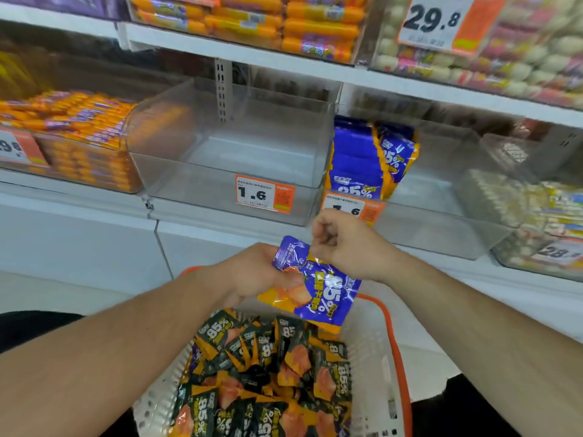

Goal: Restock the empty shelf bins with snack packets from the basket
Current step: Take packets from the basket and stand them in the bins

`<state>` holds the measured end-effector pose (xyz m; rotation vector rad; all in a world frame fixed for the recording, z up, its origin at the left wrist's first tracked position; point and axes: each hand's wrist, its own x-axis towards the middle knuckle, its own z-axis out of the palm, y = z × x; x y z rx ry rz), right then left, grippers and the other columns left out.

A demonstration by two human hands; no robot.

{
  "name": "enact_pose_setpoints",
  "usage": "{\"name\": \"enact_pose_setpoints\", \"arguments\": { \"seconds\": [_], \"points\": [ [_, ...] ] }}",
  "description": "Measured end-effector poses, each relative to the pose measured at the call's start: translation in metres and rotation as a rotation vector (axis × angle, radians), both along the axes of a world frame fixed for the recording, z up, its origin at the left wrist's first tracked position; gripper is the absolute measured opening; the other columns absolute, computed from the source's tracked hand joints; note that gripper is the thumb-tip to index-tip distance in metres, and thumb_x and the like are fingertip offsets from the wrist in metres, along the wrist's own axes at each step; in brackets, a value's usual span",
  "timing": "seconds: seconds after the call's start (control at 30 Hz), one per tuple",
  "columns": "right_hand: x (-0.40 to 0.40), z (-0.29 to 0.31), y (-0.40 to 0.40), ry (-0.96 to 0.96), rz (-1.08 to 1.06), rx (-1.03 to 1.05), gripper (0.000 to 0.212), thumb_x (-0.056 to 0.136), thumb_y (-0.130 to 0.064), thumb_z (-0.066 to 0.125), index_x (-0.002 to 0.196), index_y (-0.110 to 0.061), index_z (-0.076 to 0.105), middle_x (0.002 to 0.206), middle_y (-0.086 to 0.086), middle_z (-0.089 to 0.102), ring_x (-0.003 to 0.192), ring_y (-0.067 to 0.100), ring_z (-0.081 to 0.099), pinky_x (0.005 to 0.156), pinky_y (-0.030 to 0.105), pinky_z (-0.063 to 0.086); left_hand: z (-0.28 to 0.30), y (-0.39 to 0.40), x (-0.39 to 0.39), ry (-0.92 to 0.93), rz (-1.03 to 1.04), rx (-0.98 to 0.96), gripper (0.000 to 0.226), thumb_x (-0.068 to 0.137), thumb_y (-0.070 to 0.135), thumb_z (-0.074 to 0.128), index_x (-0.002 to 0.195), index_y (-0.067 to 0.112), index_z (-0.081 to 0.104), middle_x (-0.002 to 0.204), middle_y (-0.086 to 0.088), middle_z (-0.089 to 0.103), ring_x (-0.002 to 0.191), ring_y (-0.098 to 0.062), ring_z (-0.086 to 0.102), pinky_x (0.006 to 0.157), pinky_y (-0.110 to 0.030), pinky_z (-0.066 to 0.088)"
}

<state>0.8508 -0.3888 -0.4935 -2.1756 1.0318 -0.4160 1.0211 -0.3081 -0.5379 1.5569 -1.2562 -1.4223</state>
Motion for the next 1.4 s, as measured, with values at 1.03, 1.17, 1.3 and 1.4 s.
{"name": "enact_pose_setpoints", "arguments": {
  "seconds": [1.03, 1.17, 1.3, 1.4],
  "points": [
    [-0.124, 0.066, -0.142, -0.398, -0.806, 0.013, 0.02, 0.084, -0.013, 0.07, 0.068, -0.015, 0.059, 0.062, 0.008, 0.058, 0.047, 0.018, 0.05, 0.042, 0.021, 0.034, 0.045, -0.122, -0.049, -1.163, 0.291, -0.47, 0.087, 0.061, 0.08, 0.066, 0.121, 0.024, 0.039, 0.116, 0.005, 0.061, 0.105, -0.017, 0.061, 0.094, -0.039, 0.042],
    [-0.1, 0.047, -0.176, -0.155, -0.789, -0.036, 0.026, 0.08, -0.024, 0.075, 0.063, -0.015, 0.056, 0.068, 0.01, 0.064, 0.069, 0.031, 0.065, 0.06, 0.033, 0.048, 0.04, -0.122, -0.052, -1.237, 0.348, -0.522, 0.085, 0.062, 0.083, 0.061, 0.117, 0.022, 0.041, 0.11, 0.005, 0.063, 0.1, -0.017, 0.063, 0.09, -0.037, 0.042],
    [-0.075, 0.033, -0.19, -0.012, -0.841, -0.038, 0.018, 0.08, -0.026, 0.071, 0.079, -0.01, 0.066, 0.082, 0.012, 0.071, 0.079, 0.029, 0.07, 0.064, 0.03, 0.053, 0.039, -0.121, -0.05, -1.209, 0.348, -0.541, 0.086, 0.063, 0.083, 0.061, 0.121, 0.024, 0.039, 0.113, 0.007, 0.062, 0.103, -0.016, 0.063, 0.092, -0.035, 0.041],
    [-0.061, 0.027, -0.192, -0.048, -0.928, 0.035, 0.017, 0.074, -0.019, 0.074, 0.083, -0.008, 0.065, 0.086, 0.01, 0.069, 0.077, 0.028, 0.067, 0.06, 0.029, 0.05, 0.037, -0.119, -0.05, -1.196, 0.352, -0.569, 0.084, 0.063, 0.082, 0.062, 0.121, 0.025, 0.039, 0.115, 0.009, 0.062, 0.104, -0.014, 0.062, 0.091, -0.034, 0.039]
  ]
}}
